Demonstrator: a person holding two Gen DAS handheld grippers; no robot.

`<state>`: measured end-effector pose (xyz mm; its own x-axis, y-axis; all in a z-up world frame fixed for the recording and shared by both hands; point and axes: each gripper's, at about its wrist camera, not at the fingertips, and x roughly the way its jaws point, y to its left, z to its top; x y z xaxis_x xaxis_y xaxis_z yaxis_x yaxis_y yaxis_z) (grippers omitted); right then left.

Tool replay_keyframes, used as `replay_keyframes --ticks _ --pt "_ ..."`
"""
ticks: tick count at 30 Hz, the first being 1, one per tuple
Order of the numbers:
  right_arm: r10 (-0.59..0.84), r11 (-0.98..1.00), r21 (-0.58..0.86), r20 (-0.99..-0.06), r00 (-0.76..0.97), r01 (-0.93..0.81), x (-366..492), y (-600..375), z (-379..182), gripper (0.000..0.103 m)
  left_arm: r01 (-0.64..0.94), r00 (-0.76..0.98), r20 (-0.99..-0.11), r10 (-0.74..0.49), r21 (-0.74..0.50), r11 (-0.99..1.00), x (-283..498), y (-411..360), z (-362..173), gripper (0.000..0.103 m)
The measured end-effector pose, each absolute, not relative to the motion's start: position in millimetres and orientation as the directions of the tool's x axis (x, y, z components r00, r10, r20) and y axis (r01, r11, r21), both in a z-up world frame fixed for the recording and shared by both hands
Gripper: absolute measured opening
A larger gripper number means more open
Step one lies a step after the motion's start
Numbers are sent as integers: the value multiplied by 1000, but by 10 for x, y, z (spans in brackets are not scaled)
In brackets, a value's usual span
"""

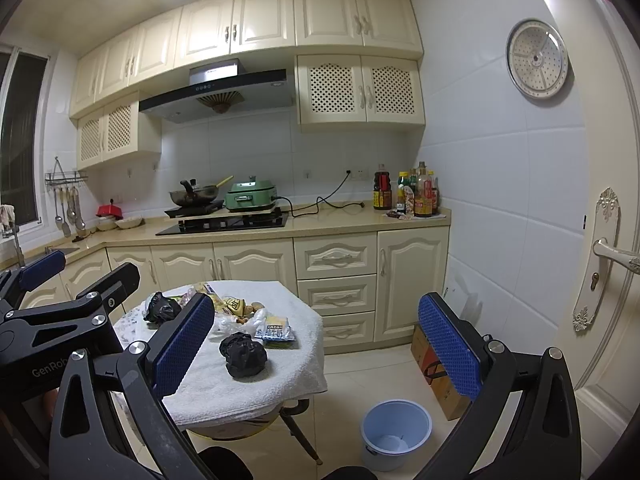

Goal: Collect trash

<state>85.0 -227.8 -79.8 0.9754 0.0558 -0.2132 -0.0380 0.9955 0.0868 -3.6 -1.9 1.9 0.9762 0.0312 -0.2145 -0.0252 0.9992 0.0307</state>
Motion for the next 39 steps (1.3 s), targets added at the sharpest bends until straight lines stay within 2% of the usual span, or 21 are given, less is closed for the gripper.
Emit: replay_keyframes --ticks 39 --pt "119 989 108 -213 970 -98 941 -2252 -834 103 -58 975 -213 58 9 998 -92 50 9 102"
